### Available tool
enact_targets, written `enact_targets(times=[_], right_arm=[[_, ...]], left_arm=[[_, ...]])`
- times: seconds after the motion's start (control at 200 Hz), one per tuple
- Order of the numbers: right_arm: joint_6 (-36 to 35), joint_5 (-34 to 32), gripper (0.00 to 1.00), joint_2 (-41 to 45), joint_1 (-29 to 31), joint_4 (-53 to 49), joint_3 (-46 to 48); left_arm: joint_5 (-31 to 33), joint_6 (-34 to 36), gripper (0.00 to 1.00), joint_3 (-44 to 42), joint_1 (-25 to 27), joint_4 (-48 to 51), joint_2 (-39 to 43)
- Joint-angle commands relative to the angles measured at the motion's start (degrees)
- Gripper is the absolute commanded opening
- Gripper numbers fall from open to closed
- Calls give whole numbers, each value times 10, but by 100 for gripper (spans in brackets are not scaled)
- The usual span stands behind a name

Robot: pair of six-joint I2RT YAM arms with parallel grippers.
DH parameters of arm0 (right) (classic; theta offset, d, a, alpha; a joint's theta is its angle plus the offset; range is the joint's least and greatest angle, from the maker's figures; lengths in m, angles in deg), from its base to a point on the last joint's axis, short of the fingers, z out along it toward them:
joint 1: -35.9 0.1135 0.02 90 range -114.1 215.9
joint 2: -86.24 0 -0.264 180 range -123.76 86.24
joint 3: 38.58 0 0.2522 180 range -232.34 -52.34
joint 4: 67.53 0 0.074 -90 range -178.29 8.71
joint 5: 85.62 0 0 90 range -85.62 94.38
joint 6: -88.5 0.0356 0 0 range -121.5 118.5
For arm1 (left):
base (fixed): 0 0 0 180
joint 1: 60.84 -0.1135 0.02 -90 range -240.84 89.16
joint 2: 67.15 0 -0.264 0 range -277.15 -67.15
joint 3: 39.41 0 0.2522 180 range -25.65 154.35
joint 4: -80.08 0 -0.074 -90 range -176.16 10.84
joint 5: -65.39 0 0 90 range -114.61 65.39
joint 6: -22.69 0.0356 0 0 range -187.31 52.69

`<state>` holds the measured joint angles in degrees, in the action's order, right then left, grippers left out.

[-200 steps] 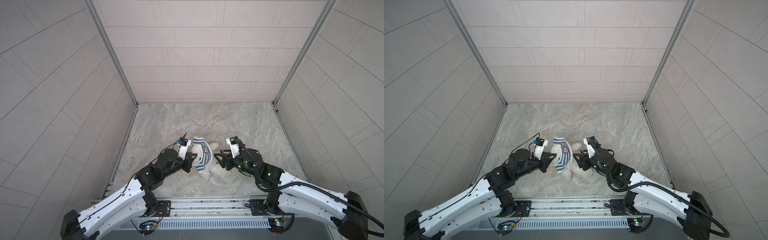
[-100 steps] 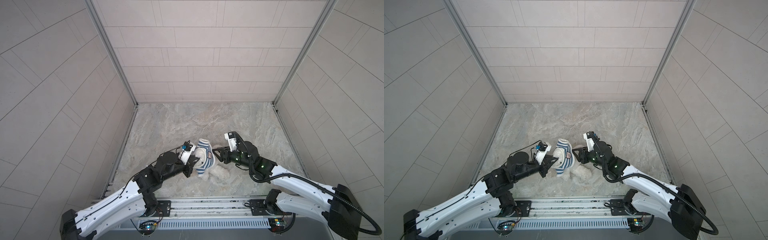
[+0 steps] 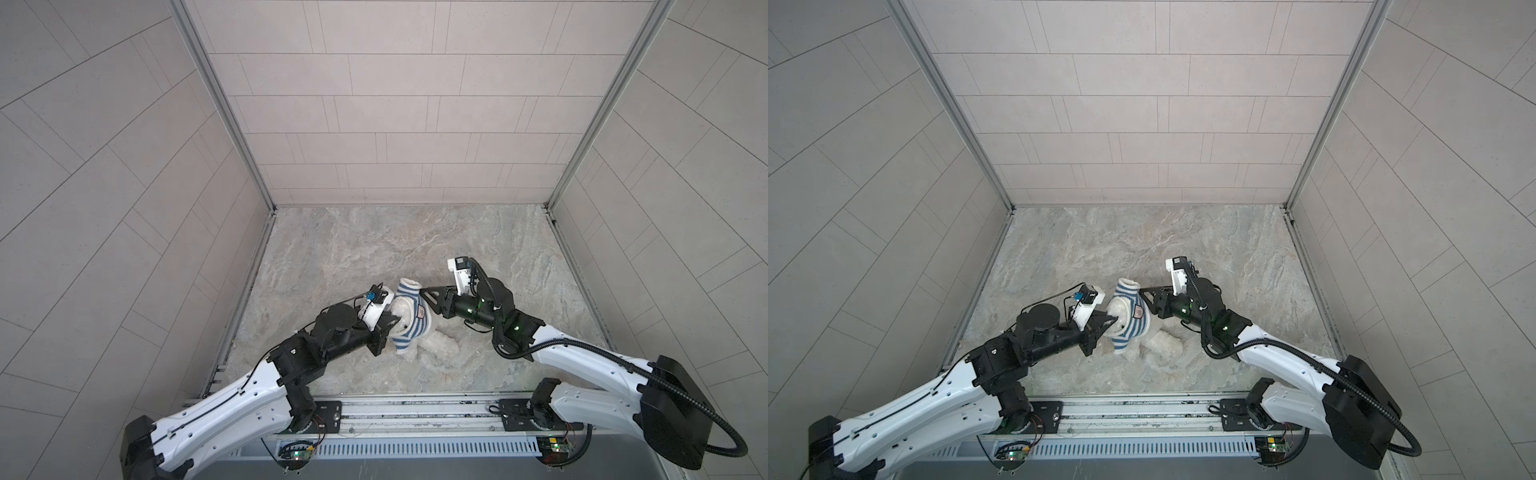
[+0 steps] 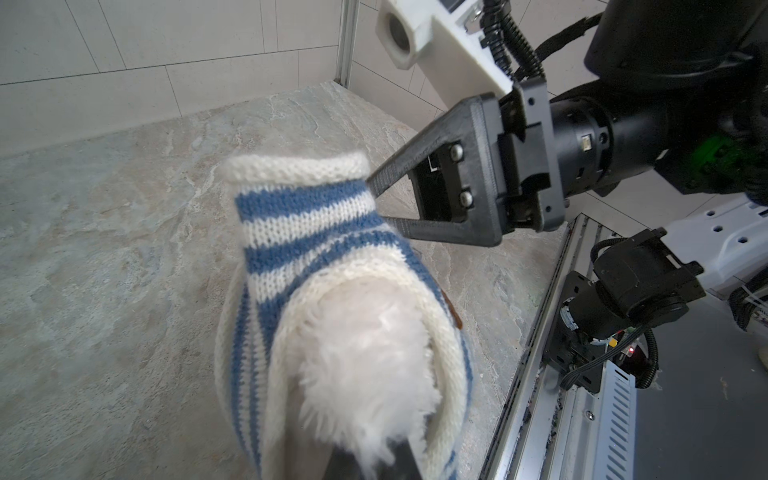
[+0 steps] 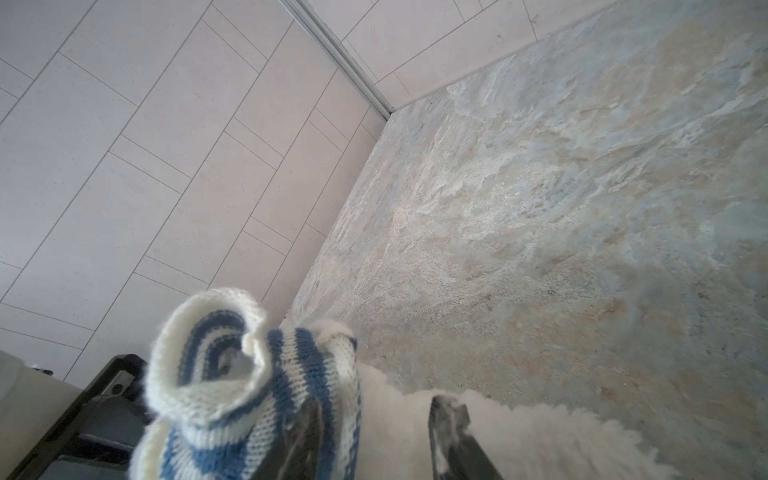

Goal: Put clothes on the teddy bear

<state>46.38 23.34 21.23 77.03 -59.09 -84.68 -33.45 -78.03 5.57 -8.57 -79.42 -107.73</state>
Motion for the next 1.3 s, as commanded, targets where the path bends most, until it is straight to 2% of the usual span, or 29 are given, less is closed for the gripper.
enact_targets(times=[0.0, 0.165, 0.36, 0.586, 0.901, 1.292], right_arm=[[14, 14, 41, -17, -1, 26, -19], [16, 21, 31, -37, 3, 38, -28], [16, 28, 25, -47, 8, 45, -45], [-2, 19, 0, -38, 9, 7, -47], [-84, -71, 0, 52, -3, -154, -35], [-116, -162, 0, 64, -38, -217, 54]], left_arm=[[1, 8, 0, -3, 4, -22, 4], [1, 9, 0, -1, 5, -21, 2], [8, 15, 0, 6, 4, -10, 3], [31, 19, 0, 9, 4, 2, 9], [57, 24, 0, 10, 4, 12, 27], [81, 18, 0, 4, 4, 25, 53]])
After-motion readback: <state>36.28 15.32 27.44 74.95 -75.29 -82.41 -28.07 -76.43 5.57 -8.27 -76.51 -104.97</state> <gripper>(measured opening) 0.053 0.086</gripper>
